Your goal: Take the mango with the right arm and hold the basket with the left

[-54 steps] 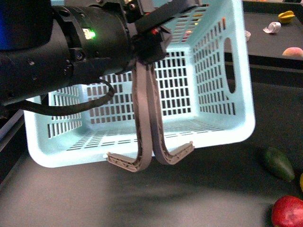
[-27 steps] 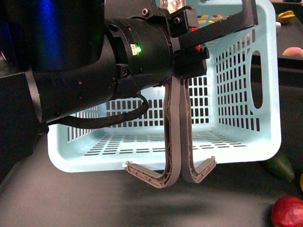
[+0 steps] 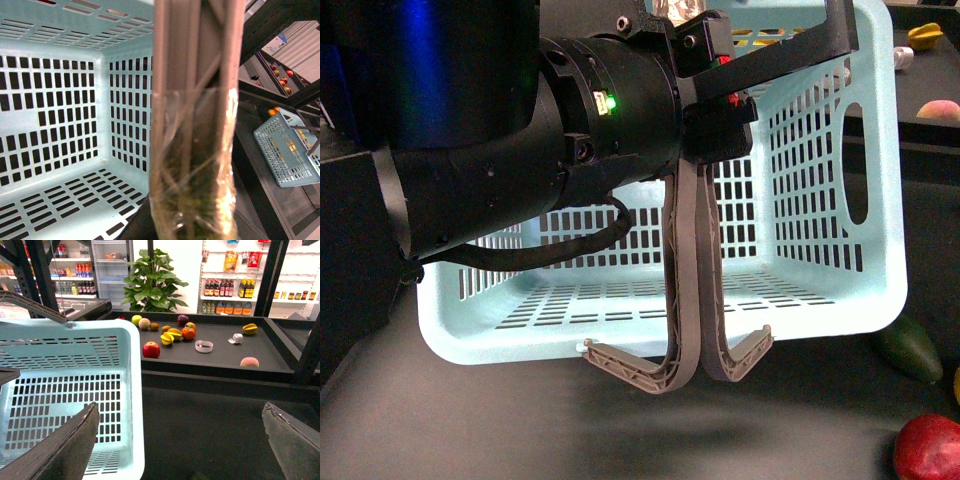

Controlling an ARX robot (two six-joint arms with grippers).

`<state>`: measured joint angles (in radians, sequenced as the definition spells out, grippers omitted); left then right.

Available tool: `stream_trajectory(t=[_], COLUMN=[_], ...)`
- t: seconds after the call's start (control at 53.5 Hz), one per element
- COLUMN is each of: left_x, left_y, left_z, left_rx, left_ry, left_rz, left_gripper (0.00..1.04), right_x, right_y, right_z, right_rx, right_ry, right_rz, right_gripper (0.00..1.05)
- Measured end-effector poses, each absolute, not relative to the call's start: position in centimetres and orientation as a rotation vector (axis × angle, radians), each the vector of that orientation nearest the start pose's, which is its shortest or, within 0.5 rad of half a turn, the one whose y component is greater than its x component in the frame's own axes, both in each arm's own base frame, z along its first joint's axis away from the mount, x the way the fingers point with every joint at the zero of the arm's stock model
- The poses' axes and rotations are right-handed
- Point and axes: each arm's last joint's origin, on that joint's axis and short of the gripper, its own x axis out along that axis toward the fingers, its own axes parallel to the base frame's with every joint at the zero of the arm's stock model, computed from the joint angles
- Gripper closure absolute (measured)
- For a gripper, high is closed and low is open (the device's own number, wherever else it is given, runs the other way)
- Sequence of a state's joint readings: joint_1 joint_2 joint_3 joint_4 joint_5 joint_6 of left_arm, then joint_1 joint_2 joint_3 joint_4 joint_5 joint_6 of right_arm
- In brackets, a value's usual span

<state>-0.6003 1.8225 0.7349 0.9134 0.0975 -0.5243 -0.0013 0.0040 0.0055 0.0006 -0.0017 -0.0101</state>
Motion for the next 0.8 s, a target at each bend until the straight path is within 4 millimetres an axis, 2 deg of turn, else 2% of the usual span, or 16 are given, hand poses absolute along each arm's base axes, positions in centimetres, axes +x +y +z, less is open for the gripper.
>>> stream_trajectory(t=[0.206, 0.28, 0.598, 0.804], left_x=[28.5, 28.5, 28.5, 28.5], left_y=[-19.9, -19.9, -19.9, -19.9], left_z=[15.3, 15.3, 15.3, 15.3], left_rx=[-0.457, -0.457, -0.457, -0.458], left_ry=[0.35, 0.349, 0.349, 0.35], left_rz=[-0.633, -0.633, -0.632, -0.634], left_gripper=[0.99, 0.99, 0.99, 0.99], right_x=[9.8, 10.2, 13.4, 16.6], right_y=[0.0, -0.2, -2.1, -4.3], right_z=[16.5, 16.0, 14.7, 13.1], right_rx=[-0.008, 0.009, 0.021, -0.002], right_ry=[0.005, 0.102, 0.269, 0.385], right_rz=[-0.007, -0.05, -0.073, -0.118], right_gripper=[0.08, 0.08, 0.08, 0.08])
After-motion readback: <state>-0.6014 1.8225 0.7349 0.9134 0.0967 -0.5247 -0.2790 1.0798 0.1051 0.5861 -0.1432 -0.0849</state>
